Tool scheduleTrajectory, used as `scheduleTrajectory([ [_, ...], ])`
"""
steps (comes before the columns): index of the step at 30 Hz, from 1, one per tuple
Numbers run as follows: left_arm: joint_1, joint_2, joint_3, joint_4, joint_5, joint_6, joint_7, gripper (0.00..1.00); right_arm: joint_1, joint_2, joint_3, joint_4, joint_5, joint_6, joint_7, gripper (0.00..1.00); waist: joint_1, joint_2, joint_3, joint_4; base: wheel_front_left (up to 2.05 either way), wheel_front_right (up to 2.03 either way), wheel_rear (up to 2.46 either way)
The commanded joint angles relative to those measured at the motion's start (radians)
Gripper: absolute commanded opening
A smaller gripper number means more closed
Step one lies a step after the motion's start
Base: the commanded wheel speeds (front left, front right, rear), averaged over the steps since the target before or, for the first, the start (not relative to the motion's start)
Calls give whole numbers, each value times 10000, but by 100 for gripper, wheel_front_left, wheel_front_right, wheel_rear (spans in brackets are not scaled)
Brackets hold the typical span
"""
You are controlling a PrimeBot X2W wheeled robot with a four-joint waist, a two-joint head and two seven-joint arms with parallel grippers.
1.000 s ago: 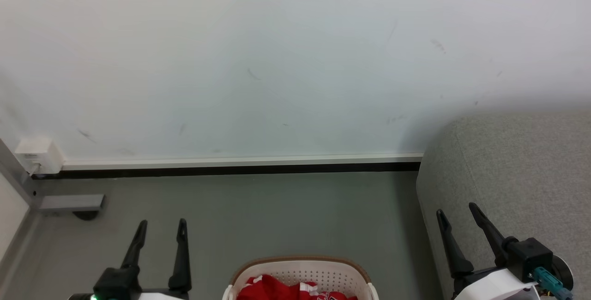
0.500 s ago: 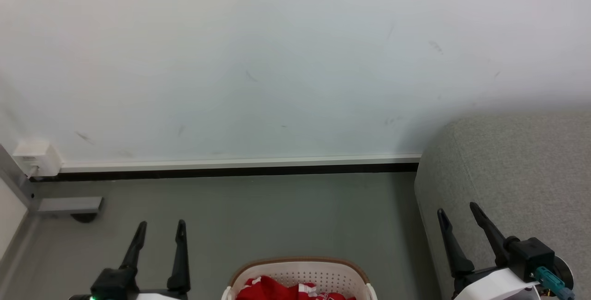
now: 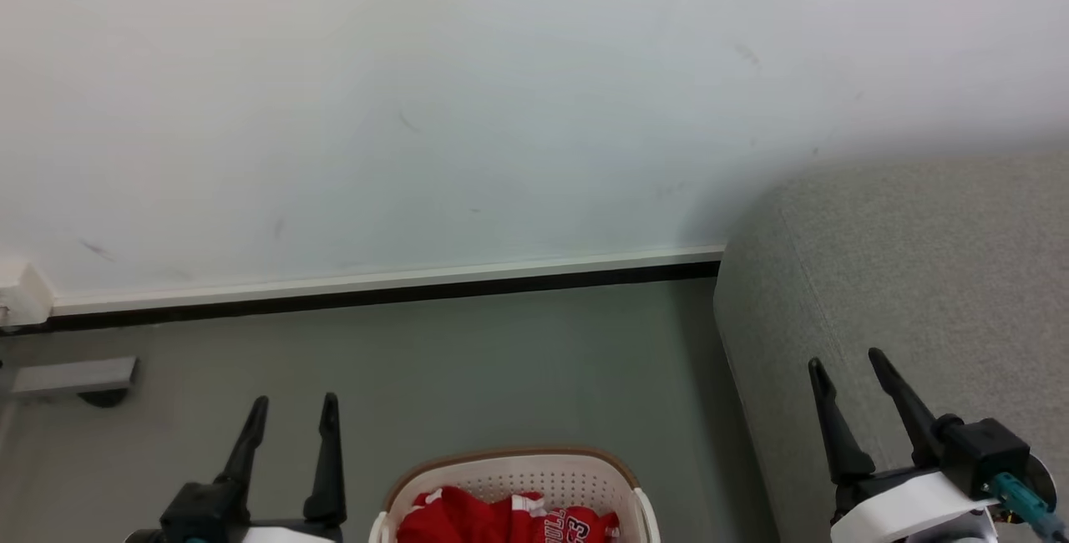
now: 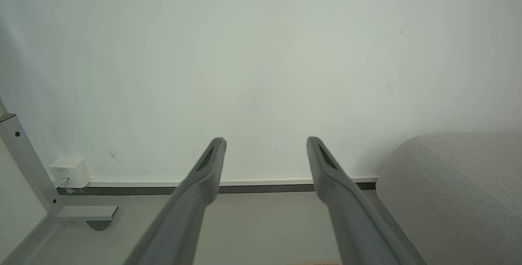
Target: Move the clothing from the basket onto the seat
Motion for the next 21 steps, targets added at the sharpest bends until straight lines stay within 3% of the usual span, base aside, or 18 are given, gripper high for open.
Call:
scheduleTrajectory([
  [1,-112,40,8,17,-134,-39,-6,100,-139,-80,-114,-212,3,-21,-70,100,0,0,234,-226,0,0,0],
  [11,-998,42,-135,453,-509,-174,-5,100,-693,-84,-422,-925,-37,-21,-49,100,0,0,1941,-1048,0,0,0],
  [21,-2708,45,-466,2598,-639,-670,-5,100,-1461,-169,-773,-1544,-38,-21,-49,100,0,0,3709,-1308,0,0,0],
])
